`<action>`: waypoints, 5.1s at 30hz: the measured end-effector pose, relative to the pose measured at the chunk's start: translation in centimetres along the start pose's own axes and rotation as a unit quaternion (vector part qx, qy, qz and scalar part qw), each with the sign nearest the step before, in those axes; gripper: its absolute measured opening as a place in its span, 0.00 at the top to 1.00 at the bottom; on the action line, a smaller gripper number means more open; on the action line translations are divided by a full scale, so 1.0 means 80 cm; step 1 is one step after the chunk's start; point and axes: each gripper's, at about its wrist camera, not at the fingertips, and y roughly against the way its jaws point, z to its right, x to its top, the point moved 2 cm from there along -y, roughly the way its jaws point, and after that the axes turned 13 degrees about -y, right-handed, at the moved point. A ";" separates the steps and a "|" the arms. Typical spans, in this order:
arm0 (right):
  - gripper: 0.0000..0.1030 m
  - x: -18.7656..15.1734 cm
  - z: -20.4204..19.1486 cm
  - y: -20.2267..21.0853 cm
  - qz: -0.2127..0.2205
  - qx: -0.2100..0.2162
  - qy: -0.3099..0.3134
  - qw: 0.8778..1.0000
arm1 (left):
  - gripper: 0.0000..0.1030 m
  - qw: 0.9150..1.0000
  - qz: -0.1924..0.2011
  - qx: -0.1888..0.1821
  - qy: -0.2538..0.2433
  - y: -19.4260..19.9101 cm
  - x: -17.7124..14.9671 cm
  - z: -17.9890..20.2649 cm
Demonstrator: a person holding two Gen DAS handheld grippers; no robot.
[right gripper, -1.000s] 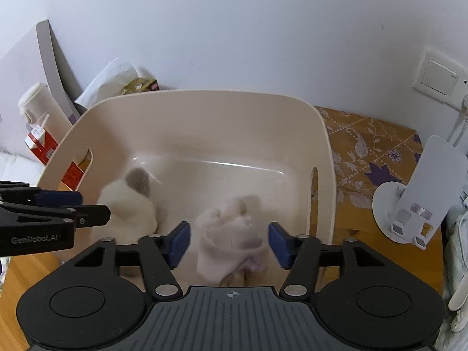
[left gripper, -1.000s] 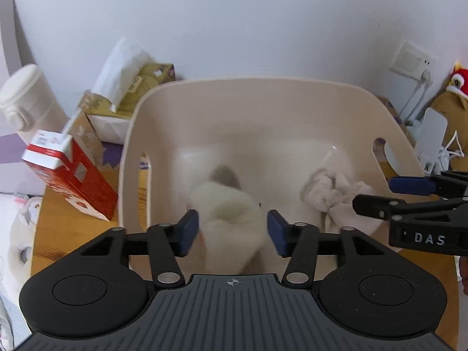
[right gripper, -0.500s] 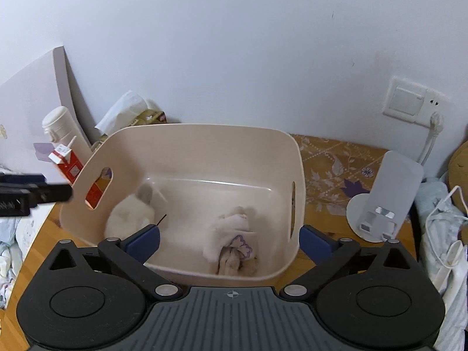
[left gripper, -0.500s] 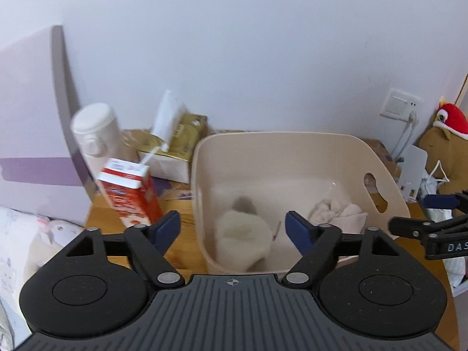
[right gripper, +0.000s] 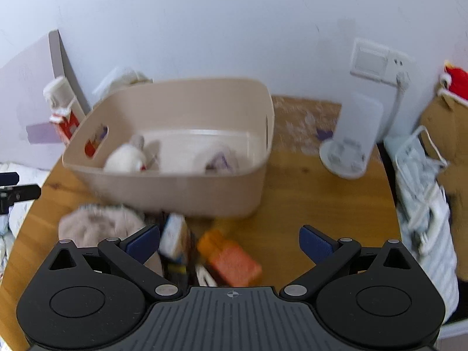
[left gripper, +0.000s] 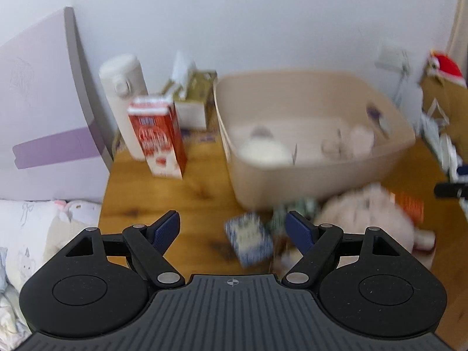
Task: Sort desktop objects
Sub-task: 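Move both tools back to the pile, right tool toward the red-and-white plush, then grasp the tan plastic clip with the left tool while the right tool grasps the red-and-white plush, then carry the clip and the plush into the bin and release both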
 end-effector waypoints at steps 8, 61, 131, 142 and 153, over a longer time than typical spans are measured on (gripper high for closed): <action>0.00 -0.041 0.003 -0.009 -0.045 -0.015 0.035 0.998 | 0.21 0.999 -0.028 -0.028 -0.029 -0.003 -0.047 0.025; 0.61 -0.072 0.006 -0.090 -0.133 0.033 0.077 0.988 | 0.32 0.981 -0.107 -0.152 -0.060 -0.081 -0.049 0.027; 0.61 0.112 -0.017 0.001 0.069 0.049 0.050 0.995 | 0.41 0.993 0.062 -0.098 0.002 -0.034 0.136 0.005; 0.61 0.132 -0.031 -0.063 0.043 0.039 0.064 0.996 | 0.41 0.995 0.026 -0.099 0.005 -0.097 0.161 0.045; 0.61 0.129 -0.038 -0.116 0.000 0.012 0.108 0.994 | 0.41 0.997 -0.033 -0.065 0.008 -0.148 0.159 0.057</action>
